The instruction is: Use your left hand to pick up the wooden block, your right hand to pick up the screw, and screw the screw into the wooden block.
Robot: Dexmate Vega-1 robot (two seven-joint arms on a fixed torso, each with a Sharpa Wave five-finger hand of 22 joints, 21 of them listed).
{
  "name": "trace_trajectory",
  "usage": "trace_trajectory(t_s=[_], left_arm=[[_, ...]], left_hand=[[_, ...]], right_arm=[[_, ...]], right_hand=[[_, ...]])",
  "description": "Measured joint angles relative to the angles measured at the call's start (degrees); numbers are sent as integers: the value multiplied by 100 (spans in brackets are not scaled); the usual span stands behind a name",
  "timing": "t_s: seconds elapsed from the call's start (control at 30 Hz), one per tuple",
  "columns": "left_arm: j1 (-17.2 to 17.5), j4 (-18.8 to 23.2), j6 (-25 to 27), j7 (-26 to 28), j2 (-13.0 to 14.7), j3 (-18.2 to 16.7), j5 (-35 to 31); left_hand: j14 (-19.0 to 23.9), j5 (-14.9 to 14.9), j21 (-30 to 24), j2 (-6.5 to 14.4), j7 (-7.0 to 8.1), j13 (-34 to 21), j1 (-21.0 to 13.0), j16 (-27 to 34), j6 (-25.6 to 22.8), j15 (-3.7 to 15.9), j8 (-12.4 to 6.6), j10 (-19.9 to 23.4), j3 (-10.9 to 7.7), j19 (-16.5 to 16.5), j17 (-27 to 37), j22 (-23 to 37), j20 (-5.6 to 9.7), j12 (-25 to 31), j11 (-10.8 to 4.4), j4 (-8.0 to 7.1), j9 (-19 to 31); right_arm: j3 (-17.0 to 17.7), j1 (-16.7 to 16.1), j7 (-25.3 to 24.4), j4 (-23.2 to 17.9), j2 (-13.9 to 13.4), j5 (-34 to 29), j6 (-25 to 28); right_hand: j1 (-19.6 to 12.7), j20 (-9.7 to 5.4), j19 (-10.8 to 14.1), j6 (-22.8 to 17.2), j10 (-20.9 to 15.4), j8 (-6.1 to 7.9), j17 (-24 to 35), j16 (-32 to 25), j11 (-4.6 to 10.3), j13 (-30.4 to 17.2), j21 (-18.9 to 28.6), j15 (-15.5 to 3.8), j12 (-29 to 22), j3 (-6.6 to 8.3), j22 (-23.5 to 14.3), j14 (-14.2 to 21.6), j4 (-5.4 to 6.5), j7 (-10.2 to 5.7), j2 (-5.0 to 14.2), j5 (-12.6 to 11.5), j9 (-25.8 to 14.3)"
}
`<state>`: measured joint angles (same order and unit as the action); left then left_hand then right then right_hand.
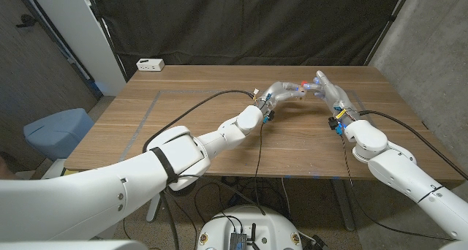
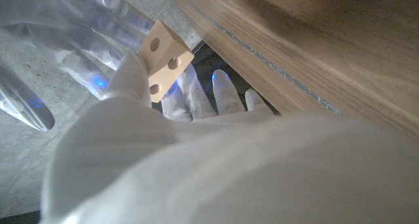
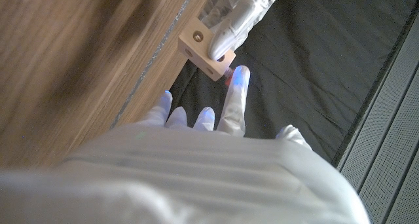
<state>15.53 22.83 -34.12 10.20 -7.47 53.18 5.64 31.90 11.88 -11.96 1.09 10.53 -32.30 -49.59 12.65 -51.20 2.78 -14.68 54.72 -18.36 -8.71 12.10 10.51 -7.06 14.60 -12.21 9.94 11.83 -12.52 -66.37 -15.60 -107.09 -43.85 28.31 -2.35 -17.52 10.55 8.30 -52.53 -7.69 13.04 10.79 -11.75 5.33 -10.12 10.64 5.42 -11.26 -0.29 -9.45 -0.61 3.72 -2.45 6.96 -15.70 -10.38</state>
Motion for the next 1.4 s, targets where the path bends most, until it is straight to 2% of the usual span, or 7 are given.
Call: trace_trajectory(t_s=[0.17, 0.33, 0.5, 0.9, 1.1, 1.17, 1.4], left_arm=[[4, 2, -6, 3, -2, -2, -3], [5, 2, -12, 9, -5, -2, -9], [6, 2, -22, 11, -5, -2, -12], [5, 2, -63, 33, -1, -2, -25], [5, 2, -85, 36, 9, 0, -35], [5, 7, -86, 36, 15, 1, -35], [5, 26, -114, 36, 20, 2, -52]], left_hand=[[0, 0, 0, 0, 0, 0, 0, 0, 0, 0, 0, 0, 0, 0, 0, 0, 0, 0, 0, 0, 4], [0, 0, 0, 0, 0, 0, 0, 0, 0, 0, 2, 0, 0, 0, 0, 0, 0, 0, 0, 0, 4], [0, 0, 0, 0, 0, 0, 0, 0, 0, 0, 7, 0, 0, 0, 0, 0, 0, 0, 0, 0, 4], [31, -7, 0, 0, 0, 0, 0, 0, 0, 30, 25, 0, 0, 0, 0, 0, 0, 0, 0, 0, 2], [31, -8, 0, 0, 0, 0, 0, 0, 0, 30, 21, 0, 0, 0, 0, 0, 0, 0, 0, 0, 1], [31, -21, 0, 0, 0, 0, 0, 0, 0, 30, 20, 0, 0, 0, 0, 0, 0, 0, 0, 0, 0], [31, 0, 0, 0, 0, 0, 0, 0, 0, 30, 18, 0, 0, 0, 0, 0, 0, 0, 0, 0, 1]], right_arm=[[46, -59, -80, -54, -5, 2, 11], [106, -117, -174, -104, -15, 2, 81], [149, -149, -238, -126, -19, 2, 130], [206, -168, -331, -117, 4, 2, 190], [214, -161, -336, -87, 13, -2, 196], [214, -160, -326, -86, 13, -2, 196], [213, -98, -231, -29, 15, 14, 197]], right_hand=[[0, 16, 46, -9, -62, 0, -14, 0, -62, 0, 0, -34, 0, 0, 0, 34, 0, 9, 0, 0, 0], [0, 0, 144, 75, -39, -88, -14, 0, -228, -1, 41, -21, 0, 0, 0, 63, 0, -26, 0, 0, 0], [0, 31, 175, 191, -39, -158, -14, 0, -227, -1, 44, -1, 25, 0, 0, 83, 0, -24, 0, 0, 0], [0, -1, 411, 601, 10, -289, 0, 0, -359, -1, 88, 30, 46, 0, 0, 113, 0, -2, 0, 0, -17], [0, -1, 411, 847, 54, -289, 2, 0, -403, -2, 88, 30, 79, 0, 0, 113, 0, -23, 0, 0, -17], [0, -1, 411, 951, 86, -333, 2, 0, -431, -2, 88, 44, 91, -20, 0, 100, -20, -25, 0, 0, -16], [0, -54, 358, 1380, 283, -333, 2, 35, -424, -2, 37, 105, 91, -24, 0, 38, -24, -57, 0, 0, -16]])
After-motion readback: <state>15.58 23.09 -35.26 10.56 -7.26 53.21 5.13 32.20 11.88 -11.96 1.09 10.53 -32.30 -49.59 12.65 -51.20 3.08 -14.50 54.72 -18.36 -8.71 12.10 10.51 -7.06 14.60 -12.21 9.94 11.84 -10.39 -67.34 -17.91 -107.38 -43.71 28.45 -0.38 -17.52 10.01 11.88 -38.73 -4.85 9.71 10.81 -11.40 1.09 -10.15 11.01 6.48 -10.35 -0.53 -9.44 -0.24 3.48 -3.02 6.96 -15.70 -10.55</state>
